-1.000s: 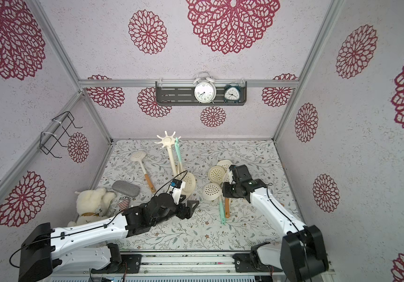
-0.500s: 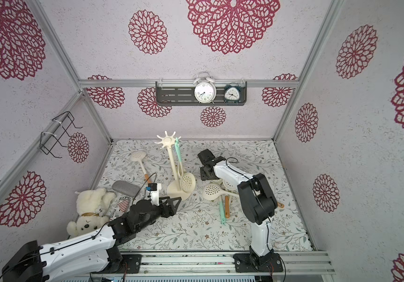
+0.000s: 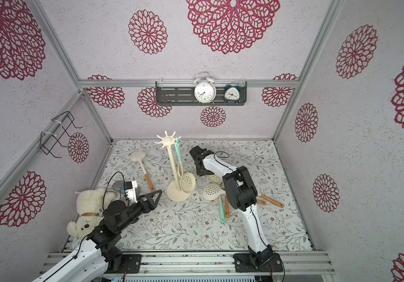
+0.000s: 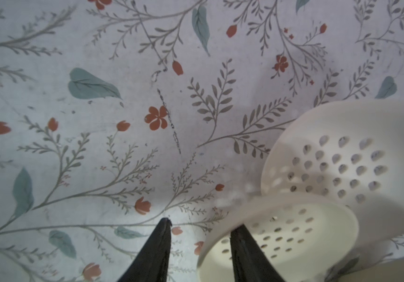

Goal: Hang the skimmer on the kitchen utensil rack
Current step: Pick up the skimmer from the center of the board.

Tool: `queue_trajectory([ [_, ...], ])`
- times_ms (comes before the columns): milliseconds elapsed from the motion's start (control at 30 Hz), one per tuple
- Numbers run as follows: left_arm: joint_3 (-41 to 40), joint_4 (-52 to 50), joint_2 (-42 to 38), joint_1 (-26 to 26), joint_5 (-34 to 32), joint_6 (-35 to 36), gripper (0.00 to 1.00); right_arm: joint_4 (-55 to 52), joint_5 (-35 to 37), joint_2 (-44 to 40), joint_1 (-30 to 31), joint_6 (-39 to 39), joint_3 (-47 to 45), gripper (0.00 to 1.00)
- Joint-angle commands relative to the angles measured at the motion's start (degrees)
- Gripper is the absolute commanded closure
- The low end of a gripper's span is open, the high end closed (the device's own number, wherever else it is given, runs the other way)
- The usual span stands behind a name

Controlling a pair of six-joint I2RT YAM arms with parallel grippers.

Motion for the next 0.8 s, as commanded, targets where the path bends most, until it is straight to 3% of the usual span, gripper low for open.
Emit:
queue_trajectory([
  [0, -0.66, -1.44, -0.64, 0.82, 1.51, -0.24, 0.17, -5.32, 4.04, 1.7, 0.37, 1.44, 3.63, 0.6],
  [200, -0.07, -1.98, -0.19, 1.1, 1.86, 0.39, 0.17, -6.51, 4.99, 2.8, 0.45, 2.1, 4.77, 0.77],
  [467, 1.07, -2.91, 0.32, 1.17, 1.93, 1.39, 0.17, -4.35, 1.84, -1.91, 0.45, 3.09, 3.31, 1.0],
  [667, 3.66, -8.35, -1.7, 1.16, 0.32, 4.31, 0.17, 1.46, -2.65, -11.42, 0.07, 3.59, -2.07, 1.0],
  [767, 5.82, -11.77, -3.49, 1.12, -0.47, 6.29, 0.15, 9.12, -10.07, -19.27, -1.56, 5.12, -8.39, 1.0],
])
